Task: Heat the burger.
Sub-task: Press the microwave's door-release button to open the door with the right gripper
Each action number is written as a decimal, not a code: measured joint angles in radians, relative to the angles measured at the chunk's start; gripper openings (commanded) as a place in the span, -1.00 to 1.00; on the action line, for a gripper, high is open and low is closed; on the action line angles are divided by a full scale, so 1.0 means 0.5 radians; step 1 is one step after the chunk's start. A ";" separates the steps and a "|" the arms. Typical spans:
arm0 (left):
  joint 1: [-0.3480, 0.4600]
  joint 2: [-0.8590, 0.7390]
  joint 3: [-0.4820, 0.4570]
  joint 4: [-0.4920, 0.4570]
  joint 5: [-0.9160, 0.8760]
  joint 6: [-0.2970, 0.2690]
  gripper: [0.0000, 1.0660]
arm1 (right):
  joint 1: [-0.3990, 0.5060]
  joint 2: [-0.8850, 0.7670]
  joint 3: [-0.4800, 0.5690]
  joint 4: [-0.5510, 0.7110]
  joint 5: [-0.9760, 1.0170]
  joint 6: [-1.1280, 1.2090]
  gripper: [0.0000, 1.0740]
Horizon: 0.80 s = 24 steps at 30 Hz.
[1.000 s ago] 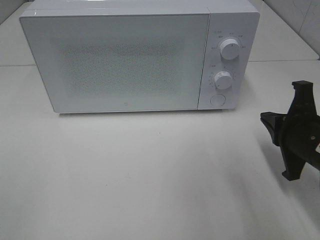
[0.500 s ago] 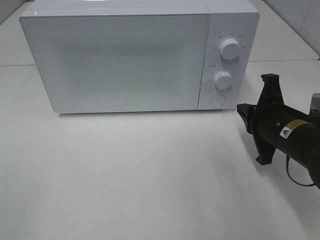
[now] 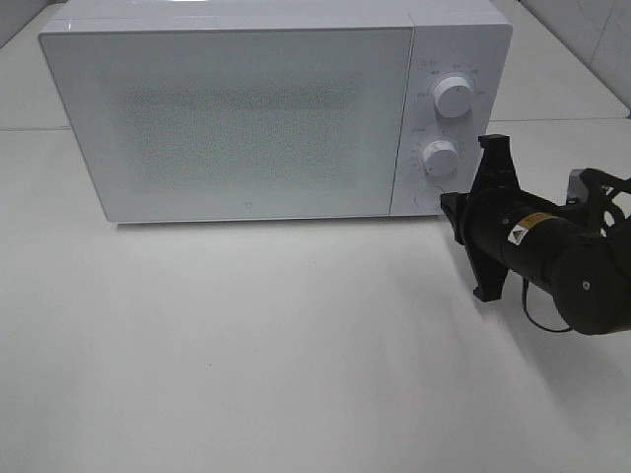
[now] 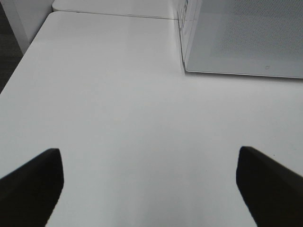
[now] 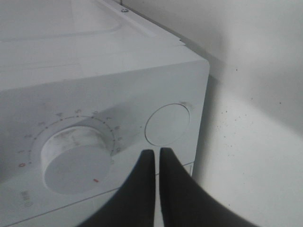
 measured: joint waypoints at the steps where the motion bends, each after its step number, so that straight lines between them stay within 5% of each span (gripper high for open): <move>1: 0.000 0.000 0.000 0.000 0.000 0.000 0.71 | 0.000 0.000 0.000 0.000 0.000 0.000 -1.00; 24: 0.000 0.000 0.000 0.000 0.000 0.002 0.71 | 0.006 0.218 -0.350 0.182 0.216 -0.002 -1.00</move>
